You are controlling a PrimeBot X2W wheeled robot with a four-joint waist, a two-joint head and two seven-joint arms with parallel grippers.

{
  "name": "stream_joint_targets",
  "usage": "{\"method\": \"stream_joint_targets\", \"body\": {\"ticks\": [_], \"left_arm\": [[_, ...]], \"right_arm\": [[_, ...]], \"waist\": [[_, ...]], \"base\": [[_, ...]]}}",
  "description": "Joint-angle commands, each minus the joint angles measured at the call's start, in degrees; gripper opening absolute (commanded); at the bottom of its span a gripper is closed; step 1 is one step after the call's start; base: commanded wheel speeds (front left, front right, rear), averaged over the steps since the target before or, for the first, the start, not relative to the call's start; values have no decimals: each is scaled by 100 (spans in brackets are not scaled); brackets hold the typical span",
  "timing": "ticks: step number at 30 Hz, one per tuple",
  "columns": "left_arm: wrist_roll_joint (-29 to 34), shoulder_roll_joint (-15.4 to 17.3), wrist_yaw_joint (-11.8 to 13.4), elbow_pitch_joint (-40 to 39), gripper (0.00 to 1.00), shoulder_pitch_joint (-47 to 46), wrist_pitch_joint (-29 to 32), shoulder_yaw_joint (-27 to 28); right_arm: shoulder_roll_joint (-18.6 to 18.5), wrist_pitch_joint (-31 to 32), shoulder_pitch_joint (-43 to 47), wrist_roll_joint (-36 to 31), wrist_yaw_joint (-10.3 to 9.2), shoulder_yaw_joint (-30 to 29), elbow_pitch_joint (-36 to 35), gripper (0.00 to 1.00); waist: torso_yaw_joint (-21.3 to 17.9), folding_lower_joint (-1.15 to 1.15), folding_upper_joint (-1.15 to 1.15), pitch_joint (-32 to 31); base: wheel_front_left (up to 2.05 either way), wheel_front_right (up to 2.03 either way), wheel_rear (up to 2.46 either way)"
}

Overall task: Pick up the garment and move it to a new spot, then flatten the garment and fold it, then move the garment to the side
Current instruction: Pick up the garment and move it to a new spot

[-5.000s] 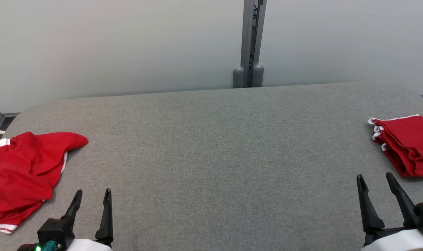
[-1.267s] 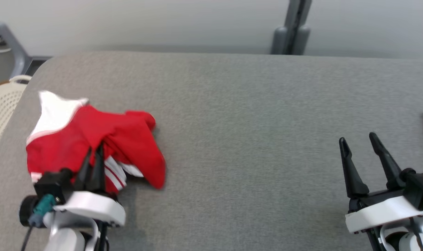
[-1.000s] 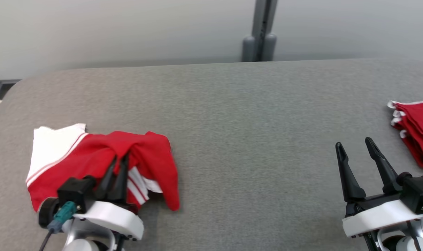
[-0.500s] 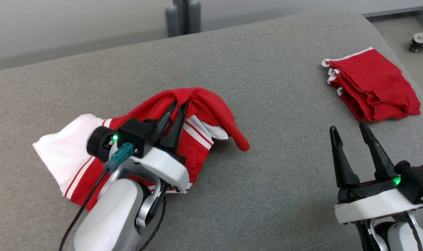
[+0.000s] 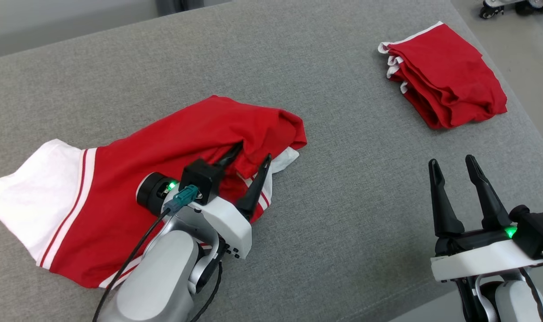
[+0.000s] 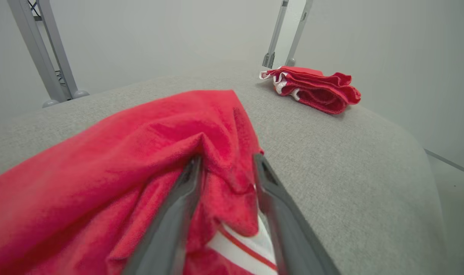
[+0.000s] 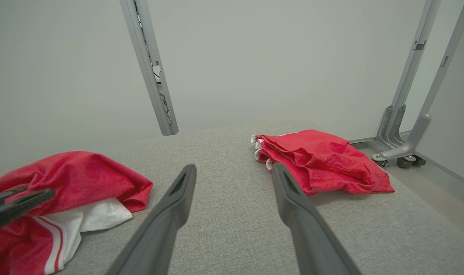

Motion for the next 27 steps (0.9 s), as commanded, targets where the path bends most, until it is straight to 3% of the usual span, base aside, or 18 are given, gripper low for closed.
{"method": "stream_joint_targets", "body": {"ticks": [1,6,17,27], "left_arm": [[-66,14,9,-37,100,66,-115,66],[-169,88,177,-380,100,349,-434,237],[-397,579,1131,-1275,100,1348,-913,1291],[-684,1146,1248,-1504,100,2103,-814,1835]], "right_arm": [[-12,-22,-77,-26,1,-17,13,100],[-14,47,-12,-172,1,-79,2,100],[-57,341,298,-430,1,-188,-195,100],[-130,524,523,-520,1,-218,-298,100]], "waist": [[132,0,0,-133],[467,0,0,-415],[1255,0,0,-1041],[1658,0,0,-1407]], "base": [[0,0,0],[0,0,0],[0,0,0],[0,0,0]]}}
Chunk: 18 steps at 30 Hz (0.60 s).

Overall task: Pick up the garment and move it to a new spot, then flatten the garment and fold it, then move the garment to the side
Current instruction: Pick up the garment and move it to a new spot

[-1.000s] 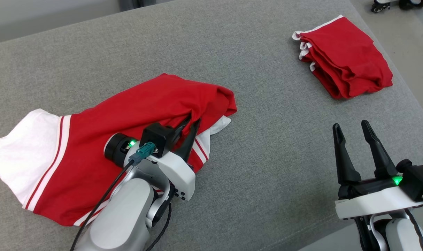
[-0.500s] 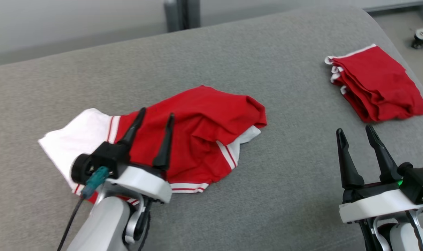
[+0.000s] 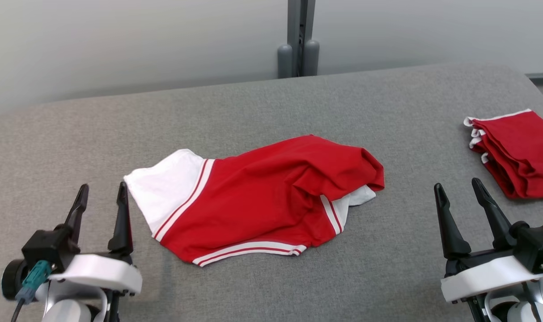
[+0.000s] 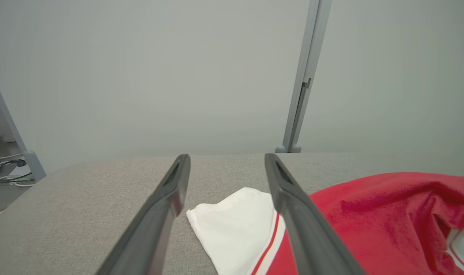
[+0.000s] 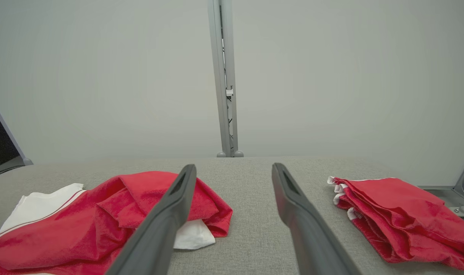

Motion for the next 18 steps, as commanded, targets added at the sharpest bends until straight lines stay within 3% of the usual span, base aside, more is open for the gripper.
{"method": "stream_joint_targets", "body": {"ticks": [1,12,18], "left_arm": [[-12,42,7,-32,100,78,6,22],[-175,231,165,-543,100,986,286,68],[-216,221,127,-602,100,1195,309,-16]], "right_arm": [[-44,22,54,-38,1,-11,-31,100],[-90,183,442,-70,1,-79,-109,100],[-69,294,670,-105,1,-150,-222,100]], "waist": [[83,0,0,-100],[146,0,0,-498],[193,0,0,-651]], "base": [[0,0,0],[0,0,0],[0,0,0]]}}
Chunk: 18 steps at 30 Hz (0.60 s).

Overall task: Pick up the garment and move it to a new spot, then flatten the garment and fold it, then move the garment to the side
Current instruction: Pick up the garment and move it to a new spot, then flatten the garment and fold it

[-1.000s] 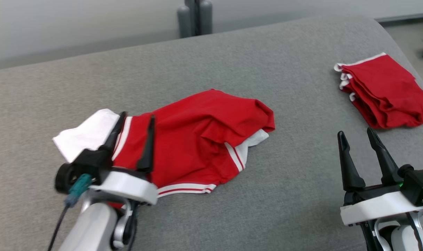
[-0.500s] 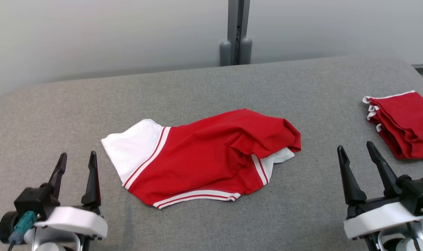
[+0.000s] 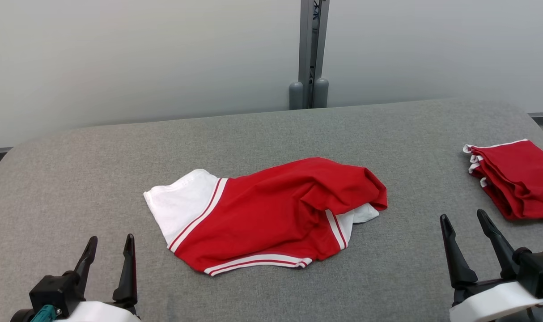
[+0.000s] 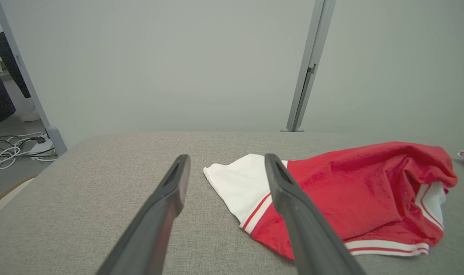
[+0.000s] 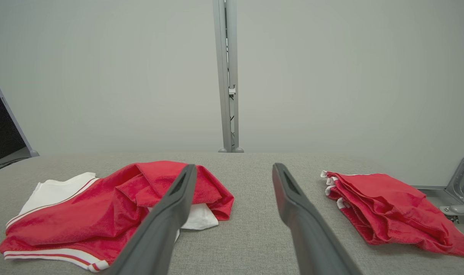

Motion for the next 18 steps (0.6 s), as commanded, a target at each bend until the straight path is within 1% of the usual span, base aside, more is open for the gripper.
{"method": "stream_joint_targets", "body": {"ticks": [1,18], "left_arm": [[-19,3,10,-37,100,64,22,-31],[-49,17,100,9,100,17,74,-71]], "right_arm": [[-17,37,79,-49,1,-21,-58,100],[24,137,183,-43,1,-66,-227,100]], "waist": [[19,0,0,-45],[38,0,0,-66]], "base": [[0,0,0],[0,0,0]]}}
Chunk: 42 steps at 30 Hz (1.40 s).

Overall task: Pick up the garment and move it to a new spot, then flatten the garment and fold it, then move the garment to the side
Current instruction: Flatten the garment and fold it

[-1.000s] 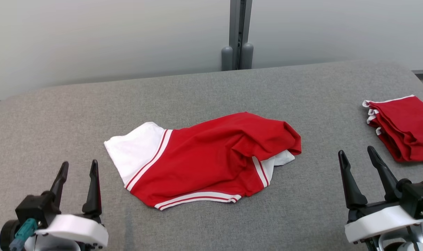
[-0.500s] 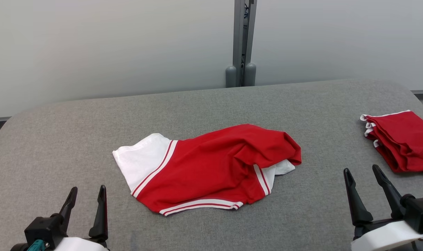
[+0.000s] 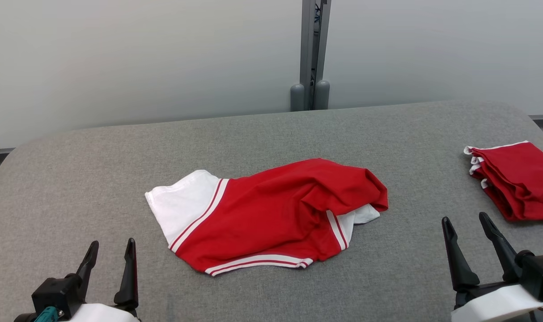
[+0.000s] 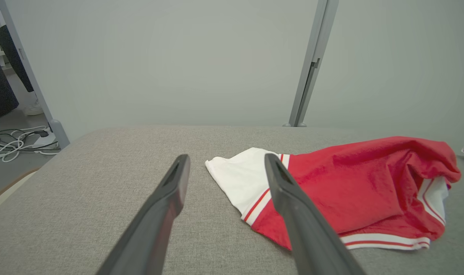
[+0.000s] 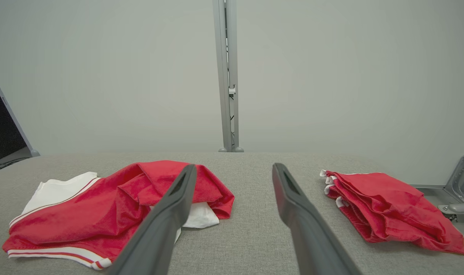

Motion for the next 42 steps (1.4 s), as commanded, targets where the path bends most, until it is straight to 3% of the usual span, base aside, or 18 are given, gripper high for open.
{"method": "stream_joint_targets", "body": {"ticks": [1,14,23,34,42], "left_arm": [[-23,29,29,9,100,-63,-19,19],[51,-15,58,-103,100,-376,-33,-91],[156,-117,-39,-52,100,-859,-183,-212],[185,-296,-103,167,100,-1316,-389,-285],[192,-367,-137,273,100,-1479,-456,-324]], "right_arm": [[-10,19,32,-5,1,-15,-17,100],[-82,10,-188,2,1,221,89,100],[-453,65,-715,158,1,1452,543,100],[-980,8,-1472,227,0,3128,1711,100],[-1049,-262,-2066,195,0,3625,2507,100]], "waist": [[3,0,0,12],[212,0,0,387],[586,0,0,1014],[793,0,0,1523],[806,0,0,1645]], "base": [[0,0,0],[0,0,0],[0,0,0],[0,0,0],[0,0,0]]}}
